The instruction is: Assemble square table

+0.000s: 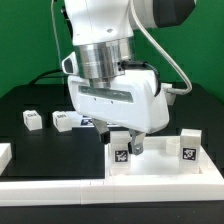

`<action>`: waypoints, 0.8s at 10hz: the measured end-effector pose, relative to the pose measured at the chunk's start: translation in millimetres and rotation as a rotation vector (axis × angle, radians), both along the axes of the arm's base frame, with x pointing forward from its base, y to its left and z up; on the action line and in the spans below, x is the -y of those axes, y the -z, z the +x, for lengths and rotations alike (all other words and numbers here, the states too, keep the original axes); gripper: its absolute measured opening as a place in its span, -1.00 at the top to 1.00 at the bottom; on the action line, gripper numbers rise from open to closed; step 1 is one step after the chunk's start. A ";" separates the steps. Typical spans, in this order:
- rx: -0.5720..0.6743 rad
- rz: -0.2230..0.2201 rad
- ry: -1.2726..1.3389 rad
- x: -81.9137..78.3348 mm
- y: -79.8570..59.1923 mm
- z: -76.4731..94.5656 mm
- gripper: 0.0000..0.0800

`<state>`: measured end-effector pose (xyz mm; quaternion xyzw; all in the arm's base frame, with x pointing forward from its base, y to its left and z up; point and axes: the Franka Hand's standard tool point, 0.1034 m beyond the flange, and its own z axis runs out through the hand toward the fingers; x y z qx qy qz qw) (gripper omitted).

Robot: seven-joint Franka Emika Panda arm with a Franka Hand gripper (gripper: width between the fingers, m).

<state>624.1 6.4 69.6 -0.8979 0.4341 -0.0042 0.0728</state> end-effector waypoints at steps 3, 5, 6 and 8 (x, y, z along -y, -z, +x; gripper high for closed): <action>0.044 -0.086 -0.546 -3.9 0.6 -0.2 -0.62; 0.063 -0.105 -0.795 -1.1 2.7 -0.4 -0.62; 0.063 -0.104 -0.784 -1.2 2.8 -0.5 -0.62; 0.060 -0.102 -0.757 -1.0 2.8 -0.5 -0.59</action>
Offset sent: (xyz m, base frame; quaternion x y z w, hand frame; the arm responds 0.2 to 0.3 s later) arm 0.0042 0.0062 -0.0067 0.0081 -0.0150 -0.3670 0.9301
